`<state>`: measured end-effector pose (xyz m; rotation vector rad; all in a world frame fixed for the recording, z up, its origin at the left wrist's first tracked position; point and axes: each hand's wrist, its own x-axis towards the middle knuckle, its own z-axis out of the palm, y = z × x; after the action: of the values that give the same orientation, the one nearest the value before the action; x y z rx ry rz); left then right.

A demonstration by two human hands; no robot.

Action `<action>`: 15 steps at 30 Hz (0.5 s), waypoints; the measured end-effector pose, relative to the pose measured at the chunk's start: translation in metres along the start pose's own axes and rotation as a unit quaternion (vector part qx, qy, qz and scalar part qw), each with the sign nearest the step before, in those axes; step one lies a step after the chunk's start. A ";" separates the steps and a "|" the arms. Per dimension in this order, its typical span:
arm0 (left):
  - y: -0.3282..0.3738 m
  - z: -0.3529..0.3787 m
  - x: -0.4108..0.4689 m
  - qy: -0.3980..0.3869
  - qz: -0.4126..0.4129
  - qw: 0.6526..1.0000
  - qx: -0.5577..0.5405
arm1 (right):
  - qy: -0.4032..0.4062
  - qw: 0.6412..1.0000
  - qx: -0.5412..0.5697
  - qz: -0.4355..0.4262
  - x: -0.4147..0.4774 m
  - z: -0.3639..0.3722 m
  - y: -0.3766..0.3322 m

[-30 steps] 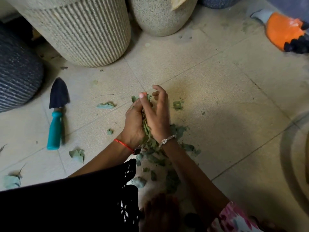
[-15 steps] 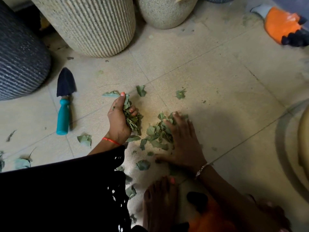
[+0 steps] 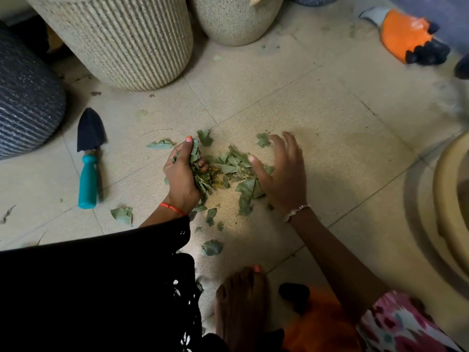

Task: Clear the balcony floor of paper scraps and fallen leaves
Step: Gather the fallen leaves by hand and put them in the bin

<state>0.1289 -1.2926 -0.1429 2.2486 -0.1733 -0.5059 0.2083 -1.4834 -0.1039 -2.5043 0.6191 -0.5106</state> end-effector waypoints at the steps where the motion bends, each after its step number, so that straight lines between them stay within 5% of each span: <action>1: -0.004 0.013 -0.012 0.002 0.010 1.000 -0.001 | 0.013 1.000 -0.010 0.025 -0.008 -0.005 0.008; 4: 0.031 -0.023 0.043 0.064 0.022 0.985 -0.160 | -0.011 0.995 -0.046 0.093 -0.041 -0.012 0.022; 5: 0.053 -0.042 0.079 0.027 0.005 0.952 -0.304 | -0.030 0.993 -0.065 0.099 -0.051 -0.010 0.022; 7: 0.082 -0.058 0.134 0.142 -0.023 0.860 -0.490 | -0.055 0.990 -0.101 0.082 -0.061 -0.001 0.015; 8: 0.079 -0.063 0.143 0.136 -0.053 0.823 -0.549 | -0.063 0.990 -0.106 0.070 -0.061 0.005 0.009; 12: 0.081 -0.062 0.149 0.145 -0.060 0.819 -0.553 | -0.076 0.995 -0.052 0.024 -0.026 0.021 -0.014; 15: 0.078 -0.063 0.150 0.135 -0.069 0.810 -0.567 | -0.007 0.997 -0.064 0.035 0.011 0.025 -0.008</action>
<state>0.2944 -1.3437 -0.0930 1.1132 0.3685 -0.2313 0.2314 -1.4730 -0.1175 -2.5928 0.7523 -0.4392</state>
